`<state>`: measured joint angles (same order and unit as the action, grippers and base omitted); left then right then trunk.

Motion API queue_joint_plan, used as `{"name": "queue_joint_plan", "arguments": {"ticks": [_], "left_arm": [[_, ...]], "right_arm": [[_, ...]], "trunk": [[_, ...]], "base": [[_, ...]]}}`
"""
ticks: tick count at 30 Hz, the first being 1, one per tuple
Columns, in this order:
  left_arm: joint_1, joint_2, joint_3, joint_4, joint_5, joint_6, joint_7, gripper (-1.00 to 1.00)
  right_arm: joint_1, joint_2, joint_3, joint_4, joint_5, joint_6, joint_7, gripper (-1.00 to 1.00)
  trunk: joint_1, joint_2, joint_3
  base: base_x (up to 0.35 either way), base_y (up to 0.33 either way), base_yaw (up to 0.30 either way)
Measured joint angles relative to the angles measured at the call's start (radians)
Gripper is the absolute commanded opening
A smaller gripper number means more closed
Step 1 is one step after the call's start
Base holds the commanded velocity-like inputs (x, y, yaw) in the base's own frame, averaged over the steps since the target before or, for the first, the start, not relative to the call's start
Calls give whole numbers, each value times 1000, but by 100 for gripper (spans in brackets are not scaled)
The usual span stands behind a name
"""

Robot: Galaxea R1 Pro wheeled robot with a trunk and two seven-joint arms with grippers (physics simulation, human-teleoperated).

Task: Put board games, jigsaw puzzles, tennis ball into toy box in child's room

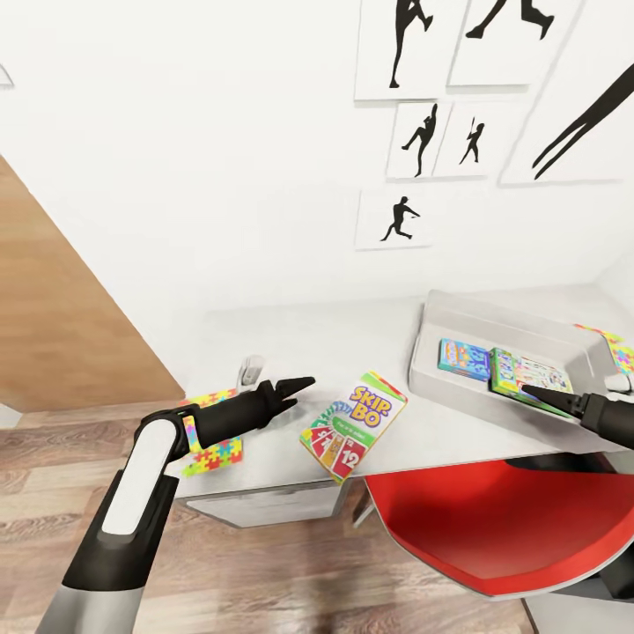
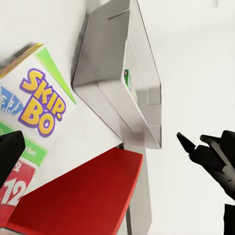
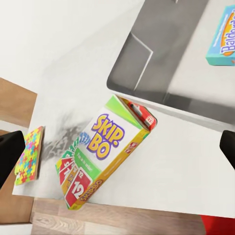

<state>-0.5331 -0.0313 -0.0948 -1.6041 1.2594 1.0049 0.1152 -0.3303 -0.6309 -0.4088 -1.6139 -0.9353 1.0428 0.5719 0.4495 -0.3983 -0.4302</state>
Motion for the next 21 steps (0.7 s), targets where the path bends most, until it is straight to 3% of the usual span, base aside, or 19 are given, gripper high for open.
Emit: {"name": "queue_joint_plan", "arguments": {"ticks": [9, 21], "left_arm": [[7, 1, 23, 0, -1, 1, -3, 100], [10, 1, 32, 0, -1, 1, -3, 100]], "right_arm": [[0, 1, 0, 0, 0, 0, 0, 100], [0, 3, 0, 0, 1, 0, 0, 100]], "trunk": [[0, 0, 0], [0, 0, 0]], "base": [[0, 48, 0], [0, 228, 0]]}}
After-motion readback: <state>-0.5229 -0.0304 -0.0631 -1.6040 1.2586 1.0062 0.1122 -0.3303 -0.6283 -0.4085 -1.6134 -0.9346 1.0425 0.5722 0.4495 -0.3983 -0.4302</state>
